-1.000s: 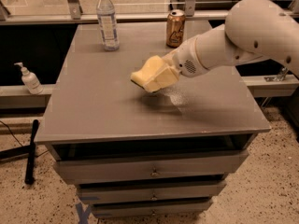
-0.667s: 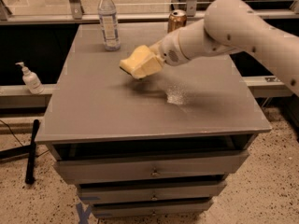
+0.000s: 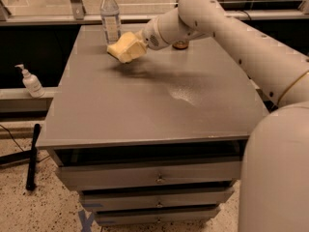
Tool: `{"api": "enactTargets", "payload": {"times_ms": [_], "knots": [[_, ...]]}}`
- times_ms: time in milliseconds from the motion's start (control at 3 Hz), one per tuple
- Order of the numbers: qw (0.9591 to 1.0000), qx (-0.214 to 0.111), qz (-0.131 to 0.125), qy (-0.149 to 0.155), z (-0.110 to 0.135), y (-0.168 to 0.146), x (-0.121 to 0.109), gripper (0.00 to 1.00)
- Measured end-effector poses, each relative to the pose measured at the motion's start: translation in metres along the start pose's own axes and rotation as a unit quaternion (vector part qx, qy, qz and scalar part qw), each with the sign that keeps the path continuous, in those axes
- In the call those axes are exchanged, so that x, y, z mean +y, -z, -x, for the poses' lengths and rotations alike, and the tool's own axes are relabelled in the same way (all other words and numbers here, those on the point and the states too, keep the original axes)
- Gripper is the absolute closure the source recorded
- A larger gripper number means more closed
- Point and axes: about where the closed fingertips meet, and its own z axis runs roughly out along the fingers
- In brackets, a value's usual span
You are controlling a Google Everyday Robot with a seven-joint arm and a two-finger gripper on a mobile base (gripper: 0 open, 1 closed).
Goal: Move sponge near blue plastic bottle
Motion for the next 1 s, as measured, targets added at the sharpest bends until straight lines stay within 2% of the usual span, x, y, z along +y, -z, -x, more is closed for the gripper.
{"api": "enactTargets", "payload": {"times_ms": [667, 1000], "knots": [[0.9994, 0.033, -0.013, 0.004, -0.006, -0.023, -0.027, 1.0], [0.9991, 0.041, -0.013, 0.002, -0.009, -0.028, -0.031, 0.84]]}}
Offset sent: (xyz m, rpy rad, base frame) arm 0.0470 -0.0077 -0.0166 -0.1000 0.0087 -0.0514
